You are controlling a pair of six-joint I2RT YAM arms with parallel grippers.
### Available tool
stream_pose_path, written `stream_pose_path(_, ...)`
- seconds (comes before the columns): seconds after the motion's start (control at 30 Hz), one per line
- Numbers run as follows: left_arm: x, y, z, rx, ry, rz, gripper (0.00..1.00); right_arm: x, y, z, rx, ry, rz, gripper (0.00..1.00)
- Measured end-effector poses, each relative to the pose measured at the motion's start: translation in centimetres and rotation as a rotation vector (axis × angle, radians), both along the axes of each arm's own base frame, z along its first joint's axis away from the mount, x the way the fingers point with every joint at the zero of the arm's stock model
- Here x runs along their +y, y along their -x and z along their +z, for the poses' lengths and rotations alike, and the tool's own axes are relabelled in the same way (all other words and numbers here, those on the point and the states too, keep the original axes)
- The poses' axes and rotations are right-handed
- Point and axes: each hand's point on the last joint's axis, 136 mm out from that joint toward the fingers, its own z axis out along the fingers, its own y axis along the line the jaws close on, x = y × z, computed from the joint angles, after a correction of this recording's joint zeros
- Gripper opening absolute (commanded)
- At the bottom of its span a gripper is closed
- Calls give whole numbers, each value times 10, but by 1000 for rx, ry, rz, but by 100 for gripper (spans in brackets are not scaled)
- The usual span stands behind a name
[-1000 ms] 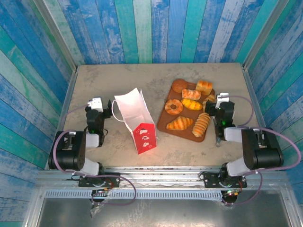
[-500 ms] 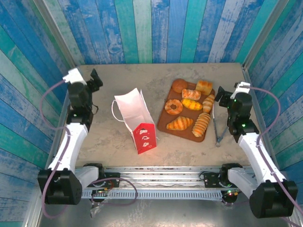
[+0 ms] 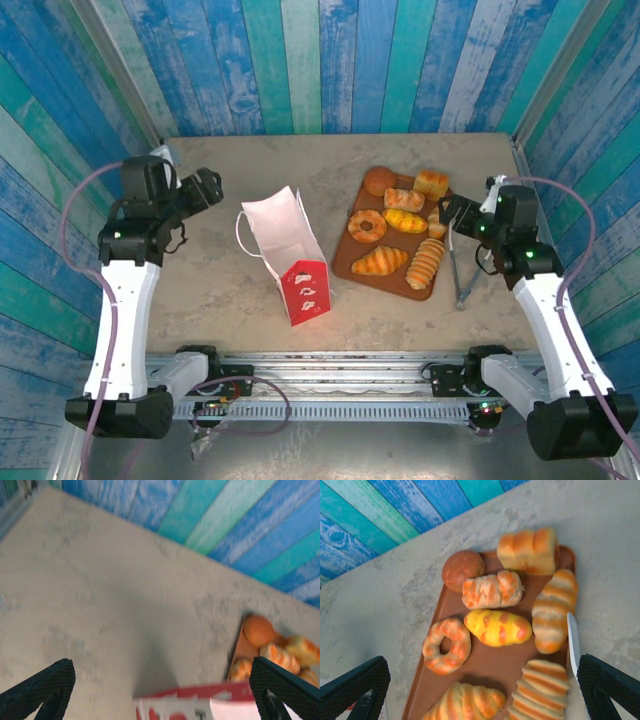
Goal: Place the fake bread into the paper bag
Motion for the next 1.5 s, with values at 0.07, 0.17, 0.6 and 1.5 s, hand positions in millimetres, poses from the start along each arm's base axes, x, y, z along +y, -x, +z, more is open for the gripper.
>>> stream_pose_path(0.07, -8, 11, -11, 59, 10, -31, 94, 2, 1, -3, 15, -12, 3, 100)
stream_pose_path(0.17, -22, 21, -20, 115, 41, -88, 96, 3, 2, -6, 33, -23, 6, 100)
stream_pose_path(0.6, -62, 17, -47, 248, 151, -253, 77, -1, 4, -19, 63, -8, -16, 100)
stream_pose_path(1.5, -63, 4, -61, 299, 104, -278, 11, -10, 7, -38, 103, 22, -59, 100)
